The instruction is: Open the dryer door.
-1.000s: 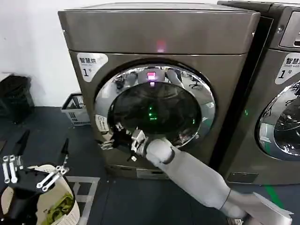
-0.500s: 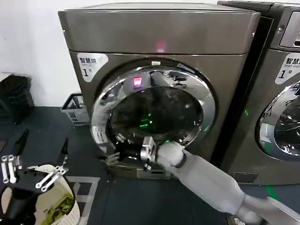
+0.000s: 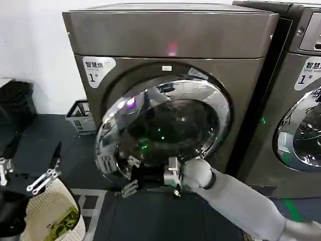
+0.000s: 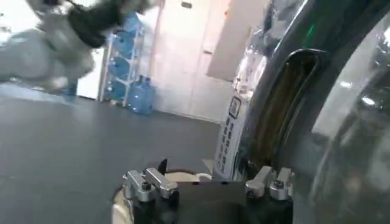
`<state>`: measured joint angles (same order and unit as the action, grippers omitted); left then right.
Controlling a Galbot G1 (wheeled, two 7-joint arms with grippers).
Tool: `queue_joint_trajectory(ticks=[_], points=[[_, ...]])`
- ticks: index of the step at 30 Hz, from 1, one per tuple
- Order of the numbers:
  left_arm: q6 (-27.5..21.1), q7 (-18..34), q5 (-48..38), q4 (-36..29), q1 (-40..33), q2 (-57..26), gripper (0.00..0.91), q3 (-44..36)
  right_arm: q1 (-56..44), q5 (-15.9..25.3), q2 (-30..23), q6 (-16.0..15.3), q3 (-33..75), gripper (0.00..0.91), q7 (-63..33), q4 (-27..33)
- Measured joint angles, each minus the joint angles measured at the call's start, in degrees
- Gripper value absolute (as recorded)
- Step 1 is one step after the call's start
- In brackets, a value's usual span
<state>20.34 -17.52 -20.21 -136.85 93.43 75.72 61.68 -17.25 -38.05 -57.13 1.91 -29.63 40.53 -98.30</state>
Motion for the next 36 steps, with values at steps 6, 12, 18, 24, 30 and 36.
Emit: queue_joint_trajectory(ticks=[6, 12, 18, 24, 30, 36], points=[[-1.66, -0.61, 1.11, 3.97, -2.76, -5.18, 0.907, -1.83, -2.07, -1.34, 3.86, 0.73, 2.06, 0.907, 4.90, -4.00], [-2.50, -0.62, 2.55, 7.01, -5.73, -9.85, 0.907, -4.81, -4.65, -1.57, 7.37, 1.00, 4.73, 0.907, 11.76, -7.37], [-2.48, -0.66, 5.24, 10.12, -8.42, -13.79, 0.907, -9.65, -8.43, -2.14, 11.35, 1.28, 9.02, 0.907, 17.62, -11.23], [-1.58, -1.72, 6.70, 11.50, -8.44, -17.76, 0.907, -14.50, -14.11, -2.05, 15.85, 2.09, 15.53, 0.907, 21.34, -15.06], [-0.26, -3.52, 9.51, 11.41, -7.68, -21.97, 0.907, -18.62, -22.93, -2.24, 19.41, 3.28, 24.72, 0.907, 21.92, -18.30], [0.77, -5.54, 13.94, 11.07, -9.03, -26.63, 0.907, -24.44, -35.38, -3.00, 22.44, 6.53, 37.81, 0.907, 20.26, -21.35]])
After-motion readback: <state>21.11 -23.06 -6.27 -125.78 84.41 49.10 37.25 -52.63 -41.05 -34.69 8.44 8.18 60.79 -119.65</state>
